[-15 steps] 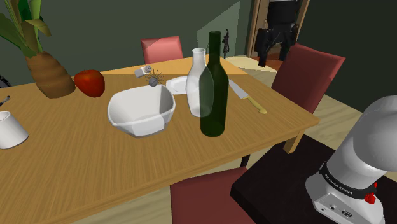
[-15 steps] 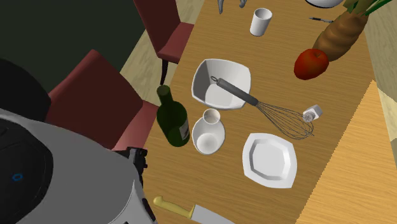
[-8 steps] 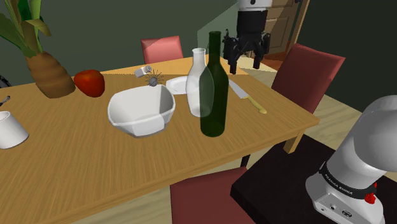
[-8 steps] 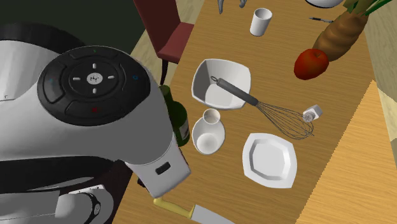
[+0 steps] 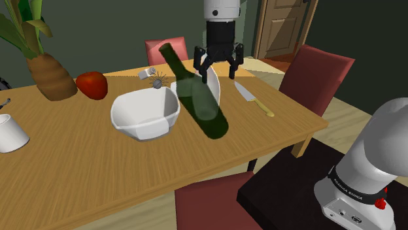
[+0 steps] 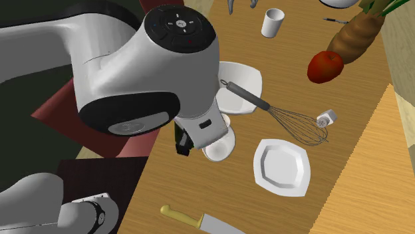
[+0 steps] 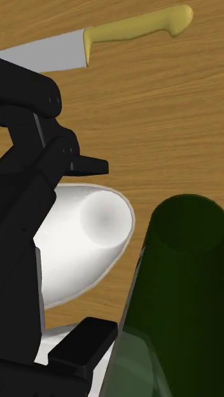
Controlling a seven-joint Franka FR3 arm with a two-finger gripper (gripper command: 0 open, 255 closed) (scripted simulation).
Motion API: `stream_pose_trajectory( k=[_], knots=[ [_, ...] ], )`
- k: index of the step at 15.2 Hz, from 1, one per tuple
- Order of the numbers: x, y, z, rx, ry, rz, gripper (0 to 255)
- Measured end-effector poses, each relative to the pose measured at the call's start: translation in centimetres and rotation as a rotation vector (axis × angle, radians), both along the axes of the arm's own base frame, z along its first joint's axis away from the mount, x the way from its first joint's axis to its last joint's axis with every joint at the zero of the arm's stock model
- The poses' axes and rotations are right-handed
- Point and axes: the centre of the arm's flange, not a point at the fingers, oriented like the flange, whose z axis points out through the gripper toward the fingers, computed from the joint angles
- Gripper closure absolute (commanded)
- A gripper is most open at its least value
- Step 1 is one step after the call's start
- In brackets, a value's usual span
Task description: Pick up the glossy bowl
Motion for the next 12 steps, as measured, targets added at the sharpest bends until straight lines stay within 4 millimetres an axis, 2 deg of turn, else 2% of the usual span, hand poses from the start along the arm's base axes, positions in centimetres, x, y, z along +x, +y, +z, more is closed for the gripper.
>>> stream_pose_trajectory(
  k=[4, 7, 9, 12],
  knots=[
    [2.7, 3.9, -0.9, 0.007, -0.006, -0.036, 0],
    [5.5, 6.9, -1.8, 0.012, -0.009, -0.063, 0],
    [6.8, 8.9, -1.8, 0.016, -0.012, -0.081, 0],
    [8.2, 10.4, -3.0, 0.02, -0.014, -0.097, 0]
  ],
)
